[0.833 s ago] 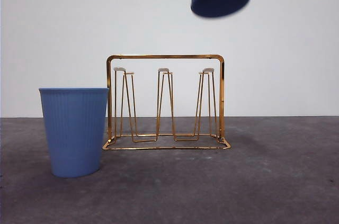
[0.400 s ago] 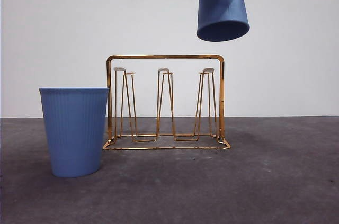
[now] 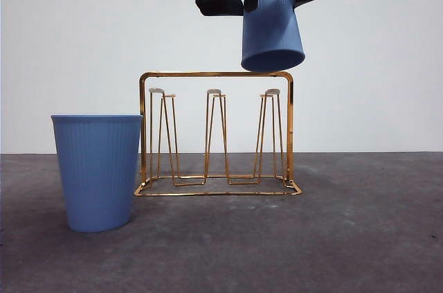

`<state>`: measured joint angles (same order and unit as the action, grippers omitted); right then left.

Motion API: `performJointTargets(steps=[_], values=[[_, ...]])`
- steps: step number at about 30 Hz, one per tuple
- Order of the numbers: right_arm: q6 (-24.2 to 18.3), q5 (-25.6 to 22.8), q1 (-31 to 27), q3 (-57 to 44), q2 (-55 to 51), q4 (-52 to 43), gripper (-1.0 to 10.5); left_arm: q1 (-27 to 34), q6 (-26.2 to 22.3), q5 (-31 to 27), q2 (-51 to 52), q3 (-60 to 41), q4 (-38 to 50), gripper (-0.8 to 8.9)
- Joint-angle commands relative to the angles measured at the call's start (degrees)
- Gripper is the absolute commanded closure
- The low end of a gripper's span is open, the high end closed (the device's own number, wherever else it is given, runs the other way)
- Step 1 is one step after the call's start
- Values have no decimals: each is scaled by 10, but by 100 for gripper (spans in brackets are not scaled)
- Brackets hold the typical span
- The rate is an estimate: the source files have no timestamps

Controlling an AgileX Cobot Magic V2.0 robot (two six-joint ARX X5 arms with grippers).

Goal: Pick up cup 1,put cup 1 in the cup rack,pick up cup 2,put cup 2 in the cup rack

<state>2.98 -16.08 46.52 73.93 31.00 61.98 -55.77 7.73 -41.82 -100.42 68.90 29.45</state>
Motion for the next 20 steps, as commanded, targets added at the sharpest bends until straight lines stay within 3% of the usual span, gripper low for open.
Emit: performJointTargets(steps=[1, 20], values=[[-5, 0, 0, -5, -2, -5, 758, 0, 11, -2, -17, -1, 21, 820], [-18, 2, 0, -5, -2, -4, 760, 10, 18, -21, -64, -1, 42, 820]])
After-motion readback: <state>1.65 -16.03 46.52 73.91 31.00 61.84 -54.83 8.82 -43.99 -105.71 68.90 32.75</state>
